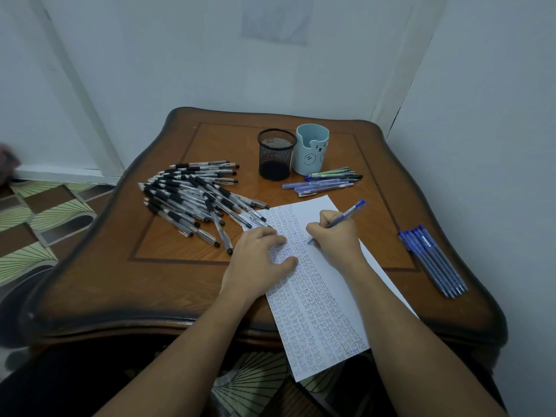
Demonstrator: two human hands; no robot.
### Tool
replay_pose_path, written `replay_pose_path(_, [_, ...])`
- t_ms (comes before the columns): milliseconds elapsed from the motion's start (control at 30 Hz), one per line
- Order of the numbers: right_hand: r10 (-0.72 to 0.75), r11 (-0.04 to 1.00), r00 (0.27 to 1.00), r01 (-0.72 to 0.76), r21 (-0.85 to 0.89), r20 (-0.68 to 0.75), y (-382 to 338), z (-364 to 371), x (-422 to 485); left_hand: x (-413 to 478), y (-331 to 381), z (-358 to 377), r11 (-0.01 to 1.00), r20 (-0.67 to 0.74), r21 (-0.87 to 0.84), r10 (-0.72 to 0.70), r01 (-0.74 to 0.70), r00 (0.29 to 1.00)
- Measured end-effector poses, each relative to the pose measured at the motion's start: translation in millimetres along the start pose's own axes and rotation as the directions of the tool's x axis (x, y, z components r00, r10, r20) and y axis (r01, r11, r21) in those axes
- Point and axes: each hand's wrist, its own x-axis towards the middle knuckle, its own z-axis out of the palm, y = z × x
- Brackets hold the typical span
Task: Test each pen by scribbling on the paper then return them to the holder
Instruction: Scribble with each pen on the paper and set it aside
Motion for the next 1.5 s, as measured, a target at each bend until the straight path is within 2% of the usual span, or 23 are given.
replay_pose_path(100, [-0.008, 1.0, 0.999, 0.008, -0.004, -0.05, -1, -1, -1, 1, 0, 0, 1.0, 0.001, 0.004, 0.0, 0.0, 1.0])
replay_pose_path(633, [0.015, 1.0, 0.999, -0.016, -0.024, -0.049, 1, 0, 1, 1, 0, 0, 1.0, -0.001, -0.004, 0.004, -0.004, 1.0])
replay_pose_path(800, [0.122, 0.984, 0.988, -0.108, 0.14, -0.092, -3, -6, 8, 0, -1, -1, 1.0, 0.005, -0.007, 0.006, -0.006, 1.0])
replay_pose_path(1000, [0.249, 0.907, 0.968, -0.224, 0.356, -0.026, -11, -11, 12, -1, 0, -1, 1.0, 0.006, -0.018, 0.008, -0.008, 1.0])
replay_pose_path(1300, [0.2, 0.959, 0.978, -0.206, 0.194, 0.054, -19, -11, 6, -1, 0, -2, 1.0, 0.023, -0.017, 0.012, -0.011, 1.0])
replay_pose_path(1500, [0.208, 0.941, 0.972, -0.228, 0.25, 0.107, -28, -15, 4, -1, 0, -3, 1.0, 0.036, -0.005, 0.011, -0.011, 0.999])
